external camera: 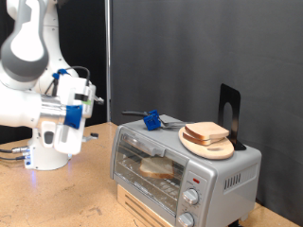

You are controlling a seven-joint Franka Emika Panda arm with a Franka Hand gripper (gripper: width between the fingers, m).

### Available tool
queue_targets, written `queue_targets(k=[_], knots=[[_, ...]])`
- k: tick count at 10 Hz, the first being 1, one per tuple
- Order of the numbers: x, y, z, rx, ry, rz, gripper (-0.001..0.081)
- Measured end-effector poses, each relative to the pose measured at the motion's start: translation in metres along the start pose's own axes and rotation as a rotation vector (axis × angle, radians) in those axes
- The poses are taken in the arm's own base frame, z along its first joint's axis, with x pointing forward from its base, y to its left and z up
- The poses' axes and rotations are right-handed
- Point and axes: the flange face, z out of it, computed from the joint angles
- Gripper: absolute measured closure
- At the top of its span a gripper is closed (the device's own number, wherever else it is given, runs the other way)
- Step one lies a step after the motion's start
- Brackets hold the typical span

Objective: Make a piece of toast with the oven

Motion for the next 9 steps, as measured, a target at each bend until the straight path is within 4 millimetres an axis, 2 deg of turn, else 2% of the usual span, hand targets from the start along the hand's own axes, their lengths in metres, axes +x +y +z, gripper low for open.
queue_targets(k=[4,6,9], knots=[[0.018,-0.044,-0.04,0.056,0.076,-0.041,0.0124],[0.033,-0.061,-0.051,0.068,0.097,-0.027,0.0124],[0.05,-0.074,-0.059,0.071,0.098,-0.01,0.0124]])
